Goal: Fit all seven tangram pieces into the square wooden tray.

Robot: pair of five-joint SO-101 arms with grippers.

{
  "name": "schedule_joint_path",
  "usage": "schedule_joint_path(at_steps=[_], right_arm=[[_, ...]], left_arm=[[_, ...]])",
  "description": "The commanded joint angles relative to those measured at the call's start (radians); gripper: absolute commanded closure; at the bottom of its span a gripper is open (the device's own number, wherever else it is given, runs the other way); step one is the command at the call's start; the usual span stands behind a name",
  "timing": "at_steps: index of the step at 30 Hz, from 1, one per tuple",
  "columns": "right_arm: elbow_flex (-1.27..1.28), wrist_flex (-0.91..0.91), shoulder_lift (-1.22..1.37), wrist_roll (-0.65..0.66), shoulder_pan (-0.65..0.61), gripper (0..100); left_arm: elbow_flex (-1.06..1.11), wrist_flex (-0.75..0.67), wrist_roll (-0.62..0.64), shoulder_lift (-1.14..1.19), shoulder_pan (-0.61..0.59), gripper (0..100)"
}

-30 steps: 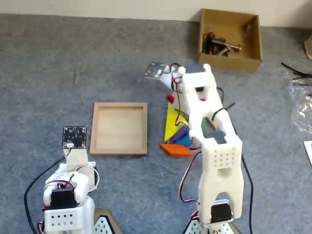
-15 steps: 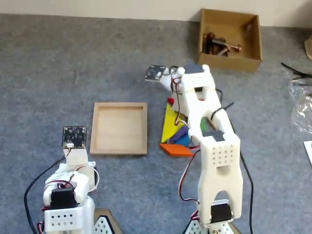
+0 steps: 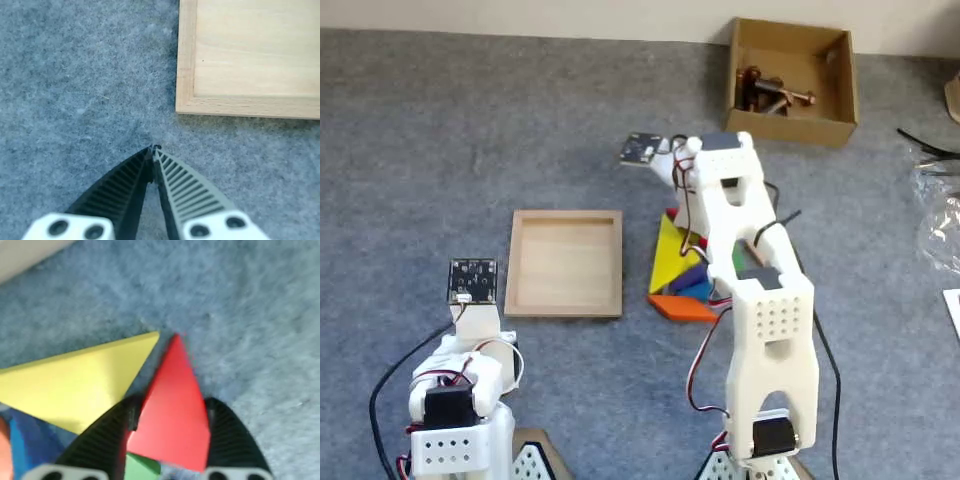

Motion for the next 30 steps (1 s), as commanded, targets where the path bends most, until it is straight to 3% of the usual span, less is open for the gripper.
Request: schedule_joint_path(at_steps=[1, 30], right_arm=[[0.01, 0.05, 0.028, 0.003, -0.01, 94.8], [-0.283, 0.375, 0.027, 0.002, -0.004, 98.5]], left_arm=[[0.021, 0.008, 0.003, 0.007, -0.008, 100], [0.021, 0.008, 0.003, 0.007, -0.008, 100]])
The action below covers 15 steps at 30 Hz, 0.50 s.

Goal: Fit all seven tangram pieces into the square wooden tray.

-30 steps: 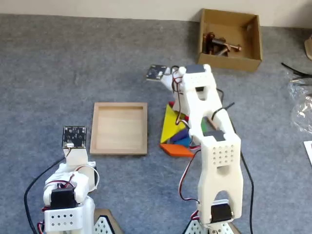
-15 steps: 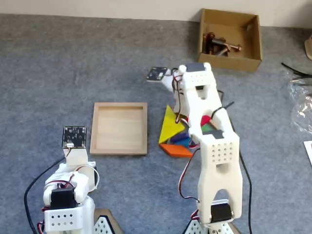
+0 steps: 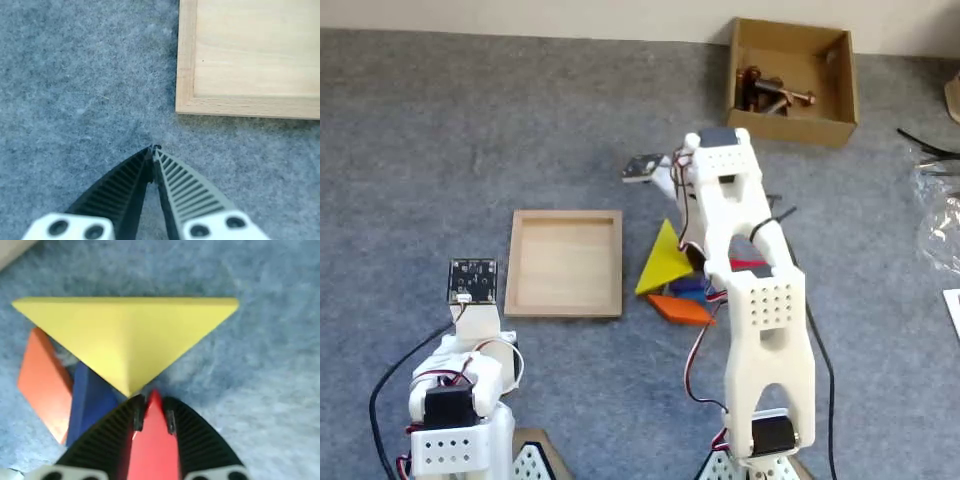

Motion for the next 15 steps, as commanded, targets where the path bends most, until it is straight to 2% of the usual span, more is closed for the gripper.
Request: schedule_joint_path(at_steps=[1, 8, 15], right_arm=[[-0.077, 0.025, -0.021, -0.009, 0.002, 98.4], [-0.087, 0.025, -0.021, -0.091, 0.01, 84.7], [-0.079, 0.025, -0.153, -0.115, 0.019, 83.6]], left_arm=[[0.021, 0.008, 0.003, 0.007, -0.008, 100], [0.021, 0.008, 0.003, 0.007, -0.008, 100], [0.021, 0.008, 0.003, 0.007, -0.008, 100]])
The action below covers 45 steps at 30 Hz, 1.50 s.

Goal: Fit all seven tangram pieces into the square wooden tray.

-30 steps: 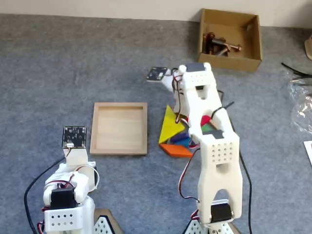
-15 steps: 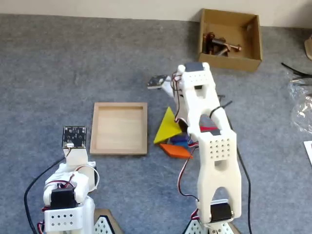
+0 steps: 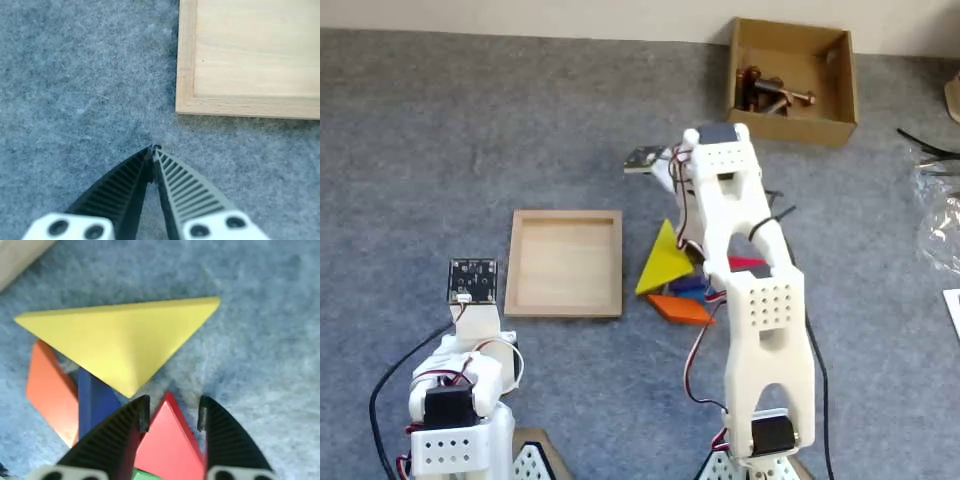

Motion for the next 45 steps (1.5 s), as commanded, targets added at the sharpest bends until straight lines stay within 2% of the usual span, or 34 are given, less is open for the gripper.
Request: schedule_joint_path(at_steps=[1, 8, 16, 22, 37, 42, 45], right_arm=[[-0.048, 0.015, -0.162, -0.037, 0.025, 83.6], [0.015, 0.016, -0.283, -0.112, 0.097, 83.6], [0.358, 0.008, -0.424, 0.054, 0.111, 83.6], [0.453, 0.008, -0.447, 0.176, 0.148, 83.6], [0.461, 0.01, -0.449, 0.184, 0.14, 83.6], [0.453, 0.008, -0.449, 0.06, 0.074, 83.6], [0.45, 0.005, -0.449, -0.078, 0.027, 83.6]], left_arm=[[0.021, 0.008, 0.003, 0.007, -0.008, 100], [0.021, 0.008, 0.003, 0.007, -0.008, 100], [0.021, 0.008, 0.003, 0.007, -0.008, 100], [0.021, 0.008, 0.003, 0.007, -0.008, 100], [0.021, 0.008, 0.003, 0.007, -0.008, 100], [0.021, 0.008, 0.003, 0.007, -0.008, 100], [0.021, 0.008, 0.003, 0.007, -0.008, 100]])
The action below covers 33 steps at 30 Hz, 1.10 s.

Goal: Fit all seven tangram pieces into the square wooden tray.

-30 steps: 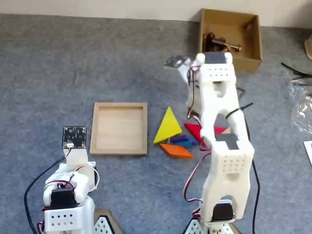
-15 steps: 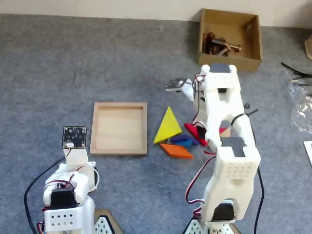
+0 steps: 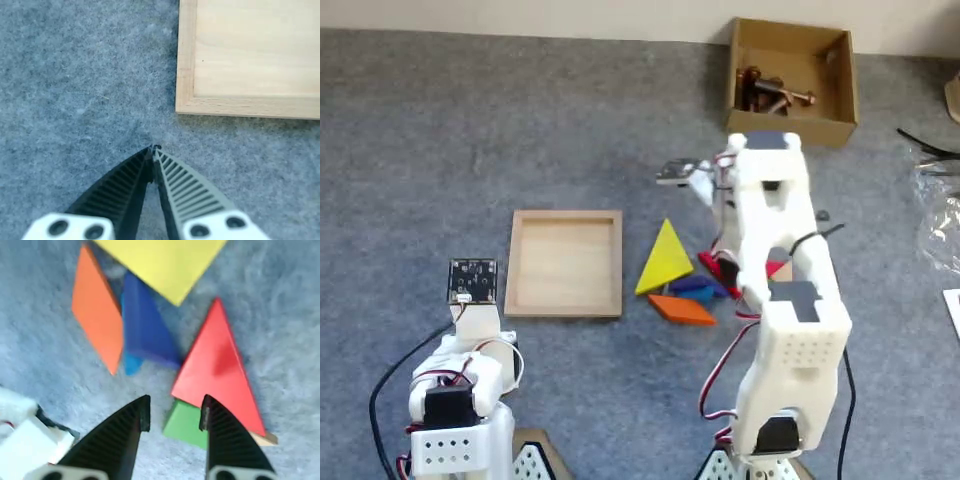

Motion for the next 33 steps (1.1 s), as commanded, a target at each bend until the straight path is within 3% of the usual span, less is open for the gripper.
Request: schedule_joint_path(at_steps=[1, 5, 9, 15, 24, 33], right_arm=[[-0.013, -0.007, -0.079, -0.175, -0.071, 83.6], [-0.013, -0.025, -0.079, -0.393, -0.142, 83.6], [-0.013, -0.041, -0.077, -0.425, -0.153, 83.6], [-0.012, -0.114, -0.073, -0.301, -0.012, 83.6], [-0.001, -0.093, -0.071, 0.101, 0.117, 83.6], [-0.001, -0.061, -0.056, 0.164, 0.125, 83.6]], left_arm=[[0.021, 0.008, 0.003, 0.007, -0.008, 100], [0.021, 0.008, 0.003, 0.007, -0.008, 100], [0.021, 0.008, 0.003, 0.007, -0.008, 100], [0.021, 0.008, 0.003, 0.007, -0.008, 100], [0.021, 0.008, 0.003, 0.007, -0.008, 100], [0.021, 0.008, 0.003, 0.007, -0.008, 100]])
